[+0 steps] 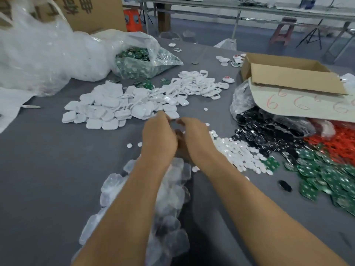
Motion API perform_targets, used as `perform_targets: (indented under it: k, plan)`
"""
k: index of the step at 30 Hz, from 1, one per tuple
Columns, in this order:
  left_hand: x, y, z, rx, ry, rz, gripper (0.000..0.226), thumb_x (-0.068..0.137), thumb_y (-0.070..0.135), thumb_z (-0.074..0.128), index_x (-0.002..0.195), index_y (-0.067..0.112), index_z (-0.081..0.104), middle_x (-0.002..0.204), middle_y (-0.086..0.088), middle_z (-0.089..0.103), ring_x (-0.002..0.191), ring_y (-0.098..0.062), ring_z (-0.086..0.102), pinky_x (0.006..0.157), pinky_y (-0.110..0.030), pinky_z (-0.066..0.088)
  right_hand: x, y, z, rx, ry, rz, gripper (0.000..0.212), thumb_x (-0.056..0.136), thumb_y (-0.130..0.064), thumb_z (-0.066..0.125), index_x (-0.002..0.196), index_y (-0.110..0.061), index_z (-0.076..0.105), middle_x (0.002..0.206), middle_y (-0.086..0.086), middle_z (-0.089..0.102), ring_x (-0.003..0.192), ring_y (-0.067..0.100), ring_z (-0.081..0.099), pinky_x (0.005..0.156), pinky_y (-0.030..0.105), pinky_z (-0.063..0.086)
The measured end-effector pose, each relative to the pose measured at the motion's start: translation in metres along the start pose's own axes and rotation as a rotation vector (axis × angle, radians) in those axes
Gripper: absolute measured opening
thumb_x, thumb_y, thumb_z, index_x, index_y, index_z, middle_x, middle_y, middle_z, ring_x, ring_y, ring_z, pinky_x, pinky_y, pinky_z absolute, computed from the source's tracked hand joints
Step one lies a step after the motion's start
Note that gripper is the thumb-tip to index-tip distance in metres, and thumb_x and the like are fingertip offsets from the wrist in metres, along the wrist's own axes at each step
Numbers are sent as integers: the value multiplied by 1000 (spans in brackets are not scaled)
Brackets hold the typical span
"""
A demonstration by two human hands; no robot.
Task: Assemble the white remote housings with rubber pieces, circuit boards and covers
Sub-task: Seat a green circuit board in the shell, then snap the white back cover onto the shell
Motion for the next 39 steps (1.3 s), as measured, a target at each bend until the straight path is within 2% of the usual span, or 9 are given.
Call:
perform_targets:
  k: [5, 9, 12, 16, 20, 23, 26, 30, 39]
  plan:
    - [81, -16, 43, 350, -174, 117, 29, 101, 3, 43, 124, 2, 61, 125, -21, 64, 116, -35, 59, 96, -41, 45, 83, -1, 44, -317, -43, -38, 31, 89, -10, 58, 119, -13, 62, 118, 12, 62, 118, 33, 53, 91, 36, 44]
    - [104, -19, 55, 386, -144, 203, 24, 100, 6, 46, 115, 5, 66, 119, -20, 65, 107, -35, 62, 93, -42, 48, 95, 4, 36, -248, 55, -41, 21, 88, -8, 52, 97, -13, 70, 103, 10, 70, 98, 30, 63, 73, 32, 44]
    - [94, -11, 40, 124, -91, 242, 19, 95, 8, 59, 110, 5, 71, 109, -17, 71, 102, -33, 66, 92, -44, 50, 79, 6, 15, -125, 132, -66, 22, 86, -6, 55, 99, -13, 70, 99, 9, 70, 94, 29, 63, 73, 33, 46]
    - [50, 9, -4, -308, -39, 192, 4, 90, 22, 77, 94, 20, 75, 84, 5, 75, 82, -11, 72, 76, -26, 55, 27, 18, -31, 356, 242, -31, 24, 93, -6, 61, 112, -16, 71, 97, 3, 73, 85, 14, 64, 73, 21, 46]
    - [-27, 31, -8, -826, -211, 3, 8, 83, 13, 81, 83, 20, 78, 77, -5, 77, 69, -13, 70, 63, -21, 56, -55, 25, -72, 675, 191, -90, 29, 89, -4, 72, 116, -15, 70, 92, 5, 75, 79, 11, 68, 74, 21, 54]
    - [-99, 48, 17, -1139, -476, -241, 11, 72, 20, 79, 79, 11, 80, 79, -9, 74, 65, -12, 68, 63, -18, 58, -121, 50, -94, 876, 128, -14, 32, 85, 2, 74, 108, -20, 76, 94, 5, 74, 79, 16, 69, 73, 26, 56]
    - [-164, 65, 39, -1255, -701, -369, 18, 63, 21, 81, 79, 11, 81, 79, -7, 72, 64, -11, 68, 62, -21, 59, -184, 79, -102, 1162, 52, 134, 39, 71, -11, 80, 109, -19, 77, 90, 6, 71, 77, 15, 64, 70, 21, 54]
    - [-234, 86, 63, -1320, -937, -439, 22, 65, 15, 80, 85, 9, 83, 85, -8, 76, 68, -10, 70, 63, -19, 58, -250, 108, -111, 1258, 109, 243, 39, 66, -13, 78, 105, -14, 77, 96, 20, 74, 80, 22, 66, 70, 23, 56]
    - [-304, 91, 92, -1340, -1012, -500, 23, 66, -4, 83, 88, 0, 81, 90, -16, 77, 73, -16, 74, 66, -22, 60, -320, 141, -109, 1408, 193, 451, 40, 65, 9, 65, 102, 0, 77, 102, 27, 73, 88, 27, 75, 69, 27, 61]
Point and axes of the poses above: each hand's wrist, its own x-axis towards the middle knuckle, its own z-axis out of the palm, y = z × x, the point moved 9 cm from there along x, towards the middle knuckle
